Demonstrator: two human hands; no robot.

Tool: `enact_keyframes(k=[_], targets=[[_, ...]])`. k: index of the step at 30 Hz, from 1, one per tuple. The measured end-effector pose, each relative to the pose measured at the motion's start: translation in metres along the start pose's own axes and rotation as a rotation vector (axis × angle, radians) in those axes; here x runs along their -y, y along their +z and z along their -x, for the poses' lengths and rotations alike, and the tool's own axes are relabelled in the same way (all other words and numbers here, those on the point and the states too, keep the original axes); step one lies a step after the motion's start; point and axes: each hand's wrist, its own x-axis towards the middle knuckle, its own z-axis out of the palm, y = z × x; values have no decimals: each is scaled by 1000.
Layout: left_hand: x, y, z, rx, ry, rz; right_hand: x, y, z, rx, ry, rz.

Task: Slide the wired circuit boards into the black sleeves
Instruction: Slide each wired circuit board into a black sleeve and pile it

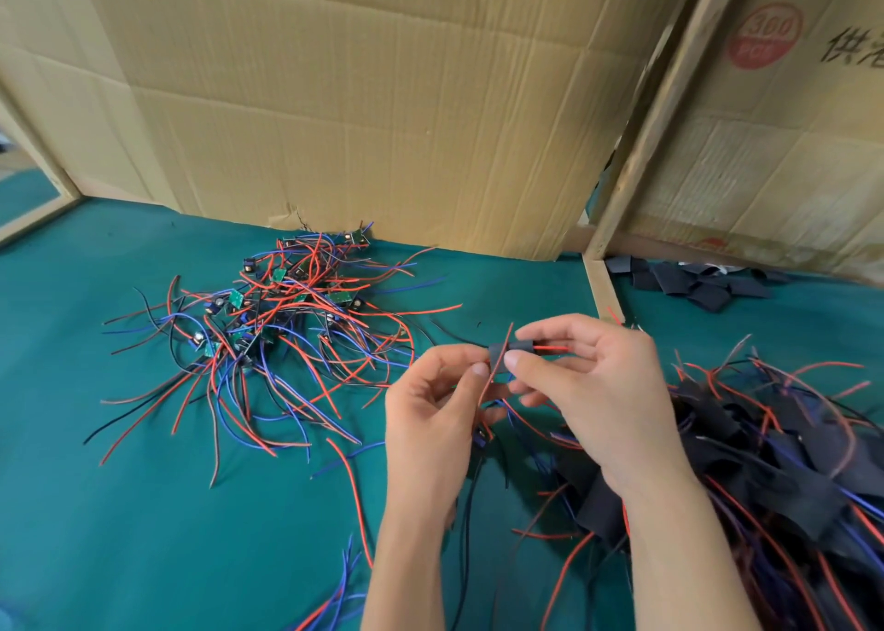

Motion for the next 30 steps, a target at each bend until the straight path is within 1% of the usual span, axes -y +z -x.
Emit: enact_keyframes(k=[4,7,9,12,15,17,19,21,22,24,26,30], targets=[[2,-2,0,10,30,2,1,4,1,26,48,-55],[2,-2,-1,35,18,32,0,4,1,30,61,-72],[2,-1,0,60,-22,43,-1,3,1,-12,53,-97],[3,0,1,133,-73,-54,-2,1,-1,-112,22,-151],[0,1,4,193,-66,-137,-2,2,-2,-201,-9,-197],[-1,0,5,221,-68,-126,-2,1,-3,-257,-33,-203],[1,0,5,207,-32,-163,-1,1,-3,-291,-56,-202],[4,0,3,116,52,-262,-1,2,-3,-301,-64,-194],[5,1,2,76,67,-266,-2,3,-3,-308,-61,-188],[5,-1,0,44,53,-154,-3,4,-3,-336,-47,-191],[5,-3,-1,47,32,-52,-5,3,-4,-353,-34,-205],[5,0,1,58,-2,25,-5,0,-6,-316,-8,-243]])
